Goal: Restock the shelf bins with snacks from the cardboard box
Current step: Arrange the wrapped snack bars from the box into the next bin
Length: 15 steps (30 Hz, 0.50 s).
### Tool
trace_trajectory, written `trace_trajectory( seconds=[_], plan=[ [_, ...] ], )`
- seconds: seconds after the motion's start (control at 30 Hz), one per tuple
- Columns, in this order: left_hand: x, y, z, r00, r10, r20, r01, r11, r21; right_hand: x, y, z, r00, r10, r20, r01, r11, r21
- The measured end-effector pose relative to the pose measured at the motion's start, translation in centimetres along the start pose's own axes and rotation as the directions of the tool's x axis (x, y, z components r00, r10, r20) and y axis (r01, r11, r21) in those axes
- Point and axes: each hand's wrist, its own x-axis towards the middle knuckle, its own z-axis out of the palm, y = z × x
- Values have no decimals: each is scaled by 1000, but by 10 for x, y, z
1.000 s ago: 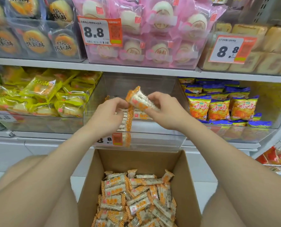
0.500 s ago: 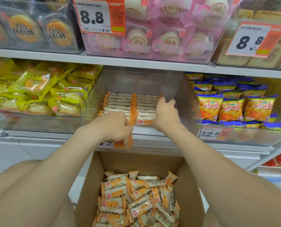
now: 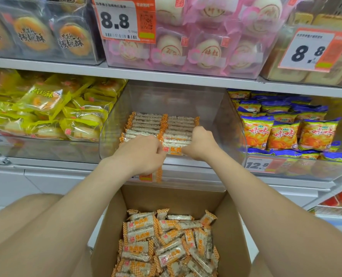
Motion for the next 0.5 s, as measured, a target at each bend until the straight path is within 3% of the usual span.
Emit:
trace_trajectory(
  seconds=[0.13,0.23,0.3,0.4,0.5],
  plan=[
    [-1,-4,3,998,3,-56,-3,1000,-14,-4,4,-3,1000,4,-14,-4,1000,-20],
    [-6,-2,6,985,10,-172,-12,1000,-10,-10,7,-12,998,-15,-61,13,1000,-27],
    [-13,2,7,948,51,-314,-55,998,-5,-21,8,-22,984,-114,-134,102,990,-98],
    [-35,9,6,866,125,-485,-177,982,-63,-57,9,-37,907,-342,-244,317,938,-138],
    [-65,13,7,892,247,-379,-317,939,-133,-111,8,-48,853,-485,-195,471,874,-116]
  ],
)
